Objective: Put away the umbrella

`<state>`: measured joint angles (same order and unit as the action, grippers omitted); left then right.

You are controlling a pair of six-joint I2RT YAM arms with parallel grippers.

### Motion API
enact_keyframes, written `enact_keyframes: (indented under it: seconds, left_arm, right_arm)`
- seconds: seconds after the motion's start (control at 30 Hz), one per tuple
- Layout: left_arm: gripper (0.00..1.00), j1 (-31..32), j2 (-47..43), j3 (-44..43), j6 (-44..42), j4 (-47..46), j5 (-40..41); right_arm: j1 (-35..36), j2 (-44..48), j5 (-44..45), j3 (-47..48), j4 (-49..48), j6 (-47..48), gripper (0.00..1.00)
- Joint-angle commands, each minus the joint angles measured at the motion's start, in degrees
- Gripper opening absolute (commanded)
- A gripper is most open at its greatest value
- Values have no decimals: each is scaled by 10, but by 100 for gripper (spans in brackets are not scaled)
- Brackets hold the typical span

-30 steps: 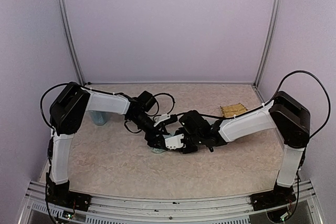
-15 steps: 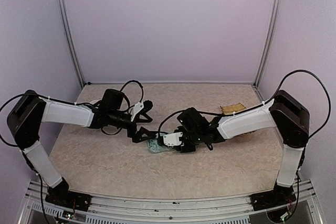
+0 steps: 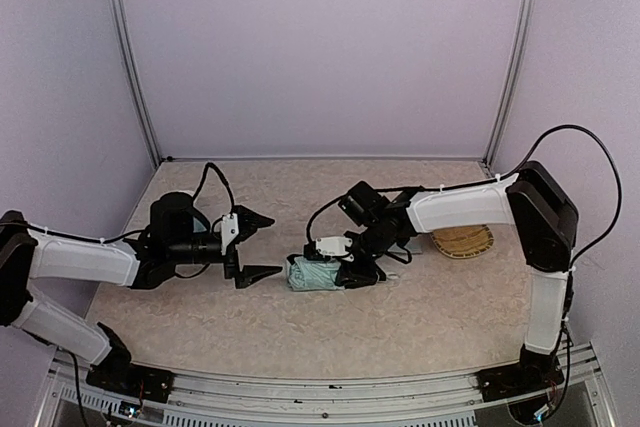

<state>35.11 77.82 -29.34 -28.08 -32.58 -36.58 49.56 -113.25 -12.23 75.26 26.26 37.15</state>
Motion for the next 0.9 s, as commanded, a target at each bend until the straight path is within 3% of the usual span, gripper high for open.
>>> enact_keyframes:
  seconds: [0.0,0.17,0.37,0.63,0.87]
  left_arm:
    - [99,51,-14,-2,-125,21,76]
    - [96,119,45,-40,-209,111,182]
    - [91,151,134,-108,-243,152,208]
    - [91,167,258,-228,-254,310,227]
    - [76,170,330,-281,-238,384,288]
  right_arm:
    - [-13,-79,-122,-3,248,-50,18]
    - [-23,-129,-181,35,294,-58,20]
    - [-29,-164,-196,60,304,-61,22]
    - [-38,-181,-202,84,293,-64,27]
    - [-51,-182,-208,103,265,-76,33]
